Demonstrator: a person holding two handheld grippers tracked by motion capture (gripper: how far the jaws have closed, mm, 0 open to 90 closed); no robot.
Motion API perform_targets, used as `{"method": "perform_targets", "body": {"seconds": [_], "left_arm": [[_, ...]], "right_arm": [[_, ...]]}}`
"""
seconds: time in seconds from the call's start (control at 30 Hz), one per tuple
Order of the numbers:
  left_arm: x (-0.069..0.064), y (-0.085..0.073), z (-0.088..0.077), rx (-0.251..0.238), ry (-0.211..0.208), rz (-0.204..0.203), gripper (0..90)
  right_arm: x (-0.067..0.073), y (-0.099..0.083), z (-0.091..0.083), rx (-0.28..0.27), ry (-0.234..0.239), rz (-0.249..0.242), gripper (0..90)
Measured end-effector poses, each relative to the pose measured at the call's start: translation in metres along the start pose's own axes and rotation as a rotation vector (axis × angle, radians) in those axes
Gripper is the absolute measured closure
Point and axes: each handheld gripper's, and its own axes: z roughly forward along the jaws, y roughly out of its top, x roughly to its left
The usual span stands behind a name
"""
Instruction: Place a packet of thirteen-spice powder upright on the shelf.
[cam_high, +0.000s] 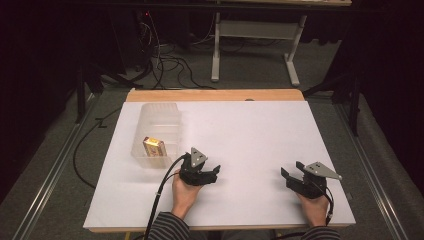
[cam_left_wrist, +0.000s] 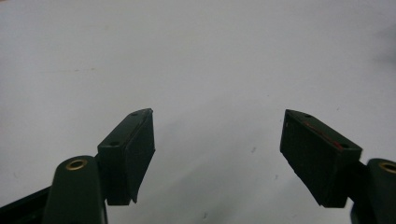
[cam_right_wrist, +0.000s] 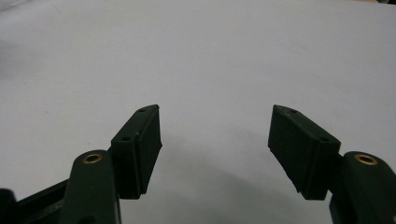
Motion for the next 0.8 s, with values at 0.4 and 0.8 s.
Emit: {"method": "perform_targets", "body": {"seconds": [0.4,0.8], "left_arm": [[-0.002,-0.003,0.007,-0.008,0.022,0.024,26.6],[-0.002,-0.004,0.013,0.004,0.017,0.017,25.6]], "right_arm": [[0.0,0.0,0.0,0.001,0.0,0.001,34.9],[0.0,0.0,0.0,0.002,0.001,0.001,34.8]]}}
